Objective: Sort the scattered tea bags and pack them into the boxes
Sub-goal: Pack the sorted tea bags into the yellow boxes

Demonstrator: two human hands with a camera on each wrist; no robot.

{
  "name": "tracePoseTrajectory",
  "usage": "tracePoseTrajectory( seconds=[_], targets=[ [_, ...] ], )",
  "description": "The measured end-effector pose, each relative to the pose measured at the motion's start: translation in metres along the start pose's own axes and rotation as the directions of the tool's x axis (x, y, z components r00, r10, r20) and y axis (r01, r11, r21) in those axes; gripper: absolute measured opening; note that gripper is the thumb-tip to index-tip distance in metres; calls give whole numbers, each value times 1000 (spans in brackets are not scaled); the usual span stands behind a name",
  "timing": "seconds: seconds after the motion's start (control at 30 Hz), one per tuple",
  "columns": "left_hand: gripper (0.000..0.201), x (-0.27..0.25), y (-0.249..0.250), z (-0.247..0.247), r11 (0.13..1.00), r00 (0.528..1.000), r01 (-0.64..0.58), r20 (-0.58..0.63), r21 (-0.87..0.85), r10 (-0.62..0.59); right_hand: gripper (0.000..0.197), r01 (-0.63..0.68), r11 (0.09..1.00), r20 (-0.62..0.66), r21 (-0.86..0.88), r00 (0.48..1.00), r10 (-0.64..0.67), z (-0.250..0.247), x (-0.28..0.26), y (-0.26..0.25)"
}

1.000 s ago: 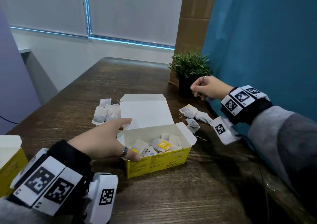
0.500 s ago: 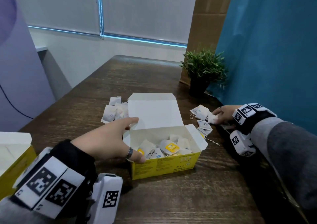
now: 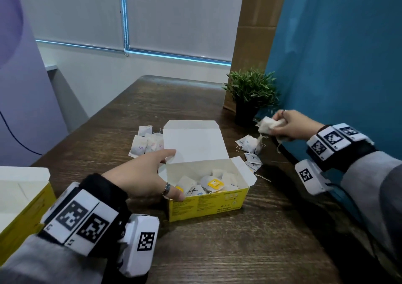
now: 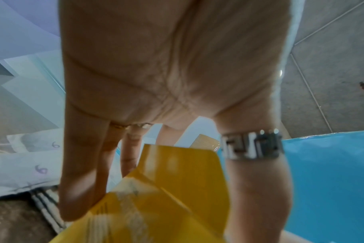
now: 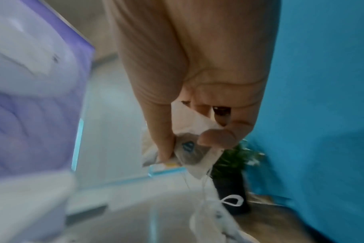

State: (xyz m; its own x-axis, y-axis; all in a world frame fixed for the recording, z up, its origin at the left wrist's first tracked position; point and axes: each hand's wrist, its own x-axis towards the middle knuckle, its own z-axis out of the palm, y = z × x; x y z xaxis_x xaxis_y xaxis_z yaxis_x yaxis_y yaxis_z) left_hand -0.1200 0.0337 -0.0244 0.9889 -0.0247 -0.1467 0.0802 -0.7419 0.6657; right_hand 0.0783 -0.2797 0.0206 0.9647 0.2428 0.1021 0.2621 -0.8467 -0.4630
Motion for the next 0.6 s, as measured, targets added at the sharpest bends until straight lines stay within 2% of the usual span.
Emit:
tracePoseTrajectory(
  seconds=[0.07,0.17,0.27,0.33,0.43,0.53,0.6],
  targets=[
    [109,0,-1,1,1000,1000,-2,2,1,2,22,164,983,63,82,984,-169,-7,-23,-34],
    [112,2,-3,1,1000,1000,2,4,-17,-2,20,388,914,276,117,871,-406,1,-55,-83],
    [113,1,-4,1,1000,1000,2,1,-12,-2,19,512,857,476,65,738,-478,29,-67,-111],
    [112,1,-3,1,1000,1000,1,1,-14,-1,19,549,835,573,-29,694,-437,47,-68,-116],
    [111,0,-1,1,1000,1000,-2,4,-19,2,19,575,793,604,-200,710,-363,62,-71,-113],
    [110,-1,0,1,1000,1000,-10,2,-26,10,21,526,831,579,-182,740,-341,67,-74,-113],
    [110,-2,1,1,1000,1000,-12,3,-26,12,34,511,839,566,-189,755,-332,66,-75,-117]
  ],
)
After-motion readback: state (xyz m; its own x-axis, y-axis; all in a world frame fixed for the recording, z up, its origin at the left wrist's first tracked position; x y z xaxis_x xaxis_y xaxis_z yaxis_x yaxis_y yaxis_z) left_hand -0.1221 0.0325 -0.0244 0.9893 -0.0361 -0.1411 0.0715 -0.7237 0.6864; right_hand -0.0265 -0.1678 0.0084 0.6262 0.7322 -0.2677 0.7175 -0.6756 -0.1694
